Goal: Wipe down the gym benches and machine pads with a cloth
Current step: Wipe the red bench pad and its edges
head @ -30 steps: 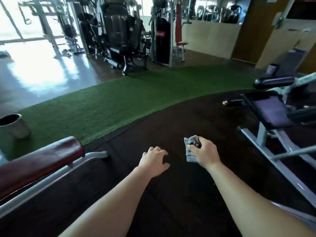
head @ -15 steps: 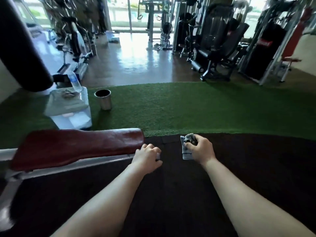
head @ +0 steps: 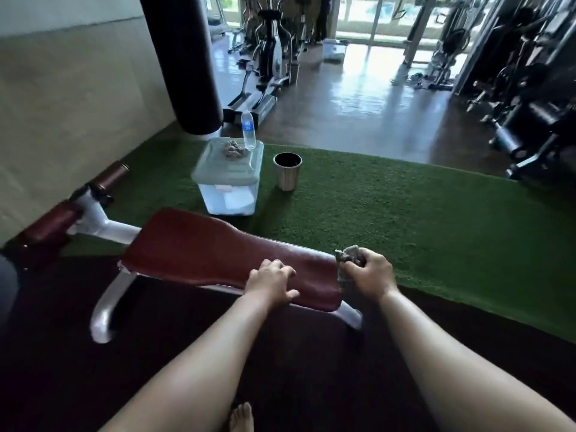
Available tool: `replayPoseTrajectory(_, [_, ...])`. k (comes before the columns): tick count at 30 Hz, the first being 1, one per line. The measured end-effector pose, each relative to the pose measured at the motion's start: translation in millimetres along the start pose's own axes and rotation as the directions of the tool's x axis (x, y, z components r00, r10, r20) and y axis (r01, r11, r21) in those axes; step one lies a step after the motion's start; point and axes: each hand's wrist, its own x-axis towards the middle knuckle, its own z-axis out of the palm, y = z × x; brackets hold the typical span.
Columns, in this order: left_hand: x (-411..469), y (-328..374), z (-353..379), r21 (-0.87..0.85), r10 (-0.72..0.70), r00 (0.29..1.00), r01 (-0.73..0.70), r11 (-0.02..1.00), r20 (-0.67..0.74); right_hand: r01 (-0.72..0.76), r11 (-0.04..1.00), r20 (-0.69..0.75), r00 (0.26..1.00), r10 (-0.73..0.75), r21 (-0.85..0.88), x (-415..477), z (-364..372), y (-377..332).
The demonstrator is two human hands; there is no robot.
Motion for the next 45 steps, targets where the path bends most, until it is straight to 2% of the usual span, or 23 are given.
replayPoseTrajectory(7, [110.7, -56.8, -15.5, -0.053, 0.025, 0.997, -0.021, 0.998, 0.067, -0.161, 0.976, 0.008, 0.987, 0.162, 0.148, 96.1, 78.1, 5.5])
replayPoseTrajectory(11, [168.6, -45.1, -11.3, -0.337, 0.054, 0.993, -0.015, 0.941, 0.106, -0.274, 0.95, -0.018, 0.96, 0.28, 0.148, 128.1, 100.7, 0.6])
replayPoseTrajectory(13, [194.4, -30.7, -0.1, -0.564, 0.004, 0.979, 0.115, 0.818, 0.205, -0.309, 0.937, -0.019, 0.948, 0.316, 0.163, 147.0, 112.6, 9.2])
replayPoseTrajectory(16, [241.7, -19.1, 39.9, -0.801, -0.095, 0.937, 0.337, 0.494, 0.335, -0.375, 0.899, 0.045, 0.926, 0.375, 0.227, 177.0, 132.4, 32.4])
replayPoseTrajectory(20, [290.9, -7.2, 75.4, -0.81, -0.191, 0.846, 0.532, 0.248, 0.497, -0.52, 0.783, 0.168, 0.853, 0.494, 0.342, 222.5, 159.4, 74.7])
replayPoseTrajectory(23, [320.7, -3.3, 104.4, -0.786, -0.184, 0.796, 0.602, 0.143, 0.576, -0.491, 0.847, 0.203, 0.867, 0.455, 0.203, 256.9, 172.8, 107.7])
replayPoseTrajectory(26, [345.9, -9.6, 142.8, -0.762, -0.169, 0.764, 0.641, 0.092, 0.623, -0.433, 0.901, 0.259, 0.871, 0.417, 0.006, 294.5, 186.3, 144.7])
replayPoseTrajectory(29, [365.7, -17.9, 178.5, -0.732, -0.169, 0.742, 0.669, 0.13, 0.648, -0.364, 0.922, 0.29, 0.875, 0.388, -0.134, 332.0, 202.9, 175.3])
replayPoseTrajectory(32, [381.3, -29.5, 211.9, -0.727, -0.178, 0.769, 0.638, 0.253, 0.614, -0.27, 0.939, 0.306, 0.895, 0.326, -0.211, 364.1, 225.8, 198.2])
replayPoseTrajectory(33, [387.2, -35.7, 224.6, -0.721, -0.184, 0.793, 0.605, 0.337, 0.58, -0.242, 0.944, 0.312, 0.9, 0.306, -0.226, 373.1, 235.8, 206.3])
replayPoseTrajectory(36, [401.2, -51.6, 245.0, -0.577, -0.125, 0.883, 0.397, 0.713, 0.453, -0.176, 0.944, 0.327, 0.907, 0.266, -0.28, 391.6, 264.6, 229.4])
replayPoseTrajectory(38, [411.6, -62.8, 251.4, -0.452, -0.043, 0.931, 0.217, 0.865, 0.363, -0.115, 0.935, 0.304, 0.926, 0.223, -0.336, 395.8, 281.0, 242.3])
replayPoseTrajectory(42, [429.2, -104.0, 254.7, -0.265, 0.09, 0.972, -0.03, 0.964, 0.215, -0.04, 0.935, 0.14, 0.986, 0.095, -0.353, 376.4, 304.4, 261.2])
replayPoseTrajectory(45, [441.8, -147.1, 255.4, -0.105, 0.195, 0.981, -0.192, 0.976, 0.022, -0.031, 0.944, 0.166, 0.982, 0.09, -0.329, 350.4, 323.3, 270.9])
